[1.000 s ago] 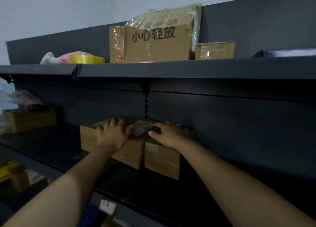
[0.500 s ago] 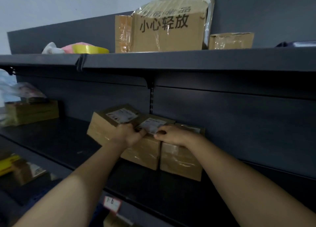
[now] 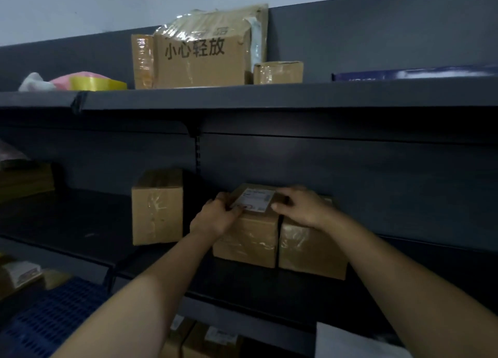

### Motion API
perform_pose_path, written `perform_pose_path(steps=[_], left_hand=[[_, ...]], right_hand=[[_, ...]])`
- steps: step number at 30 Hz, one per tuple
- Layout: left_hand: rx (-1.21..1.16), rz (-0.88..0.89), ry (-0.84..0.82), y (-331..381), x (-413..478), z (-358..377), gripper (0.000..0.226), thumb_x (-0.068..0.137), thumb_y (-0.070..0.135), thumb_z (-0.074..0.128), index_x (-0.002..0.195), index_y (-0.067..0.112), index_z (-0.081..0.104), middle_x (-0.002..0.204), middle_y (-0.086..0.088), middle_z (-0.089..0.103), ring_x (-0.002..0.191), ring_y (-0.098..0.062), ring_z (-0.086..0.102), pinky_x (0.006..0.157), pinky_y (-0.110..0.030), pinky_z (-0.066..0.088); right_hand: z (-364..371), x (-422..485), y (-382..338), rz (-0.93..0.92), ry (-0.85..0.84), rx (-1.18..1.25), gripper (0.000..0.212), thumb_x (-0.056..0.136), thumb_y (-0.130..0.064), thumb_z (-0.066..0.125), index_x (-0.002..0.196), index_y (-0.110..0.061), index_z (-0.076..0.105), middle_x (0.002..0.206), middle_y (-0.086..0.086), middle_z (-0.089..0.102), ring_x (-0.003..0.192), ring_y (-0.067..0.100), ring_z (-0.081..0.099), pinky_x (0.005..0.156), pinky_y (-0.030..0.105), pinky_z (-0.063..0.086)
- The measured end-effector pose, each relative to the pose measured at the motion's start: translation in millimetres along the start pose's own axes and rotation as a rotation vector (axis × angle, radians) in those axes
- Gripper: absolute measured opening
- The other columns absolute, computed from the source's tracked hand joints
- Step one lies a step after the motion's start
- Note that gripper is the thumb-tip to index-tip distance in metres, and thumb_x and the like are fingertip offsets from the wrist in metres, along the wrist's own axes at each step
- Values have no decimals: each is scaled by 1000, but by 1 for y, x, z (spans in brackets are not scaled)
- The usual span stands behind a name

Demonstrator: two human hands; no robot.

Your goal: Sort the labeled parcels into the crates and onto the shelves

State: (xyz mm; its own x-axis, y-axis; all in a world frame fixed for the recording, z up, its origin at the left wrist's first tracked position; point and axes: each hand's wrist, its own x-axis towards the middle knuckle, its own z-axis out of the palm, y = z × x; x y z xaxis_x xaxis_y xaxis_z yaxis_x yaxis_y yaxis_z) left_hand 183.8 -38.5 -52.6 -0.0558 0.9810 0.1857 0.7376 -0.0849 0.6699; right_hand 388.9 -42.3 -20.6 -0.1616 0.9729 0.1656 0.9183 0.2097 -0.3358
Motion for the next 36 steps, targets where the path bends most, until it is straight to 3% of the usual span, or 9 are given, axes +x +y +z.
perform_pose_path(steps=[3,5,7,11,15,19,24,30,36], left_hand=[[-291,-106,1,13,-3,11,62,90,36,59,143,12,35,138,-12,47,120,-30,49,96,-31,41],[-583,-244,-36,22,-10,18,55,88,31,63,134,8,43,118,-15,57,97,-28,57,80,-33,48],[-769,-332,-92,31,-18,26,53,87,29,65,130,6,44,96,-12,56,77,-25,56,60,-31,45],[-841,-318,-121,46,-26,42,54,88,25,63,136,10,43,87,-10,56,72,-24,56,53,-31,42],[-906,-301,-117,57,-39,55,55,84,28,66,135,20,46,94,-9,58,79,-26,58,58,-34,46],[-934,-331,-192,68,-55,70,40,85,39,63,122,28,54,102,-9,63,87,-29,61,66,-40,51],[-944,-346,-327,92,-76,92,37,82,46,61,113,27,58,102,-8,64,90,-27,61,65,-37,49],[-998,-207,-402,123,-88,112,58,79,36,65,132,46,43,123,-8,57,106,-33,57,75,-51,53],[-1071,-140,-687,146,-117,132,34,86,30,58,119,22,60,105,-11,69,101,-28,62,86,-44,49]], right_hand=[[-16,-20,45,352,271,83,61,94,-58,44,143,-22,39,147,10,35,129,34,40,101,41,41],[-18,-34,73,516,213,375,60,92,-54,53,139,-18,46,141,13,45,120,31,48,98,36,44],[-15,-49,94,592,146,846,45,90,-40,65,124,-12,57,119,15,61,98,27,59,82,32,50],[-20,-81,110,642,-16,1232,34,83,-38,70,103,-11,67,93,13,68,85,29,63,72,38,52],[-29,-102,133,626,-37,1260,29,81,-44,66,93,-17,65,94,10,64,89,28,58,72,39,46],[-24,-119,162,548,22,1377,32,83,-38,63,111,-23,65,103,11,69,93,29,64,70,39,54],[-30,-143,193,426,176,1461,40,86,-27,56,125,-31,59,116,13,68,101,32,64,88,51,52],[-45,-191,220,350,325,1460,48,85,-21,55,129,-41,52,119,7,67,108,31,63,92,55,49],[-60,-255,226,402,509,1456,49,84,-19,53,132,-26,52,117,12,67,105,32,64,79,44,52]])
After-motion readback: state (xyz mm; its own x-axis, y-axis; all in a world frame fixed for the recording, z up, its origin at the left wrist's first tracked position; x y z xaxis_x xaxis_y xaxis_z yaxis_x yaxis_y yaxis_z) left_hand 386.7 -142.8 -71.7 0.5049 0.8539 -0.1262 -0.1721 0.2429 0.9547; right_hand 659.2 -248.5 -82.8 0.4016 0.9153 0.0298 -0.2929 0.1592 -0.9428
